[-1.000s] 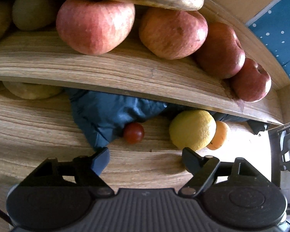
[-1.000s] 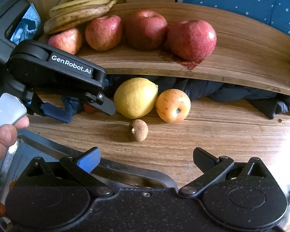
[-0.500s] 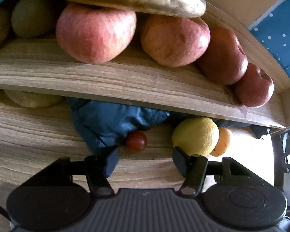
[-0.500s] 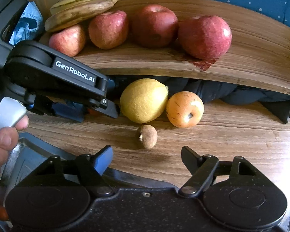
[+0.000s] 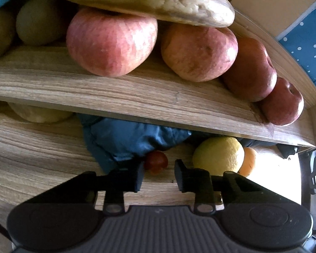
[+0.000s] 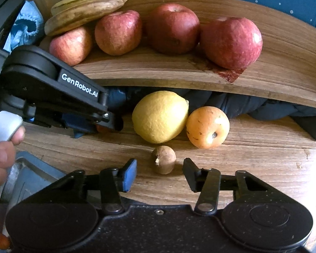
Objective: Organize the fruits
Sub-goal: 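Grasp the small kiwi with the right tool while the left tool grasps the cherry tomato, then carry the kiwi in the right tool while the left tool carries the tomato over the tray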
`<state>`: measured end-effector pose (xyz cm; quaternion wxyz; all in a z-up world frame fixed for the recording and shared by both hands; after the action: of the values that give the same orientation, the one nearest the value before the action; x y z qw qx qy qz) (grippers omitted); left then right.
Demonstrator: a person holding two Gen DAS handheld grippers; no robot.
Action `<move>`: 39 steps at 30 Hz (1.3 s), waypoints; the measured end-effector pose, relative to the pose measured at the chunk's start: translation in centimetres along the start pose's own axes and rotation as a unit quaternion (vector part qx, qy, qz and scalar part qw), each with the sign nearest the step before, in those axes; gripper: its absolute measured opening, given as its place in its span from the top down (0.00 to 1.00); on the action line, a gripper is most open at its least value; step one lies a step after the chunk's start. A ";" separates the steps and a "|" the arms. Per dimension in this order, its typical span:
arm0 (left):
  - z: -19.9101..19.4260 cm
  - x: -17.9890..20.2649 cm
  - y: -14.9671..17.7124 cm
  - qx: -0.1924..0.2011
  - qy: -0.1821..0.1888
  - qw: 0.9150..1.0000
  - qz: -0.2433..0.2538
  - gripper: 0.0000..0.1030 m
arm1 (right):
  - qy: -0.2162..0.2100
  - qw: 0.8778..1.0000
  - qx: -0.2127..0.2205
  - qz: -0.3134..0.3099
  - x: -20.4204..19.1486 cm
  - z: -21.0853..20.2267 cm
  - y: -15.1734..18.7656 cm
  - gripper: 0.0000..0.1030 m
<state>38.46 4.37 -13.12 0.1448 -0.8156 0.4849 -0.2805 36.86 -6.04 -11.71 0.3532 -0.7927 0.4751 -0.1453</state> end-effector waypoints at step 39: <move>-5.0 -0.9 3.7 -0.009 0.040 0.999 0.032 0.77 | -0.006 1.000 0.020 0.003 -0.8 -4.0 0.1 0.73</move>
<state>32.46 3.50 -11.27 0.1268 -0.7887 0.5191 -0.3041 34.09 -7.04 -8.90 0.3724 -0.7851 0.4719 -0.1490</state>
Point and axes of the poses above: each gripper's, at about its wrist camera, not at the fingertips, and z roughly the way its jaws point, x to its right, y to its underside, the point moved 3 cm from there along z, roughly the way its jaws point, and after that the axes turned 13 degrees about x, right-handed, at the moved point
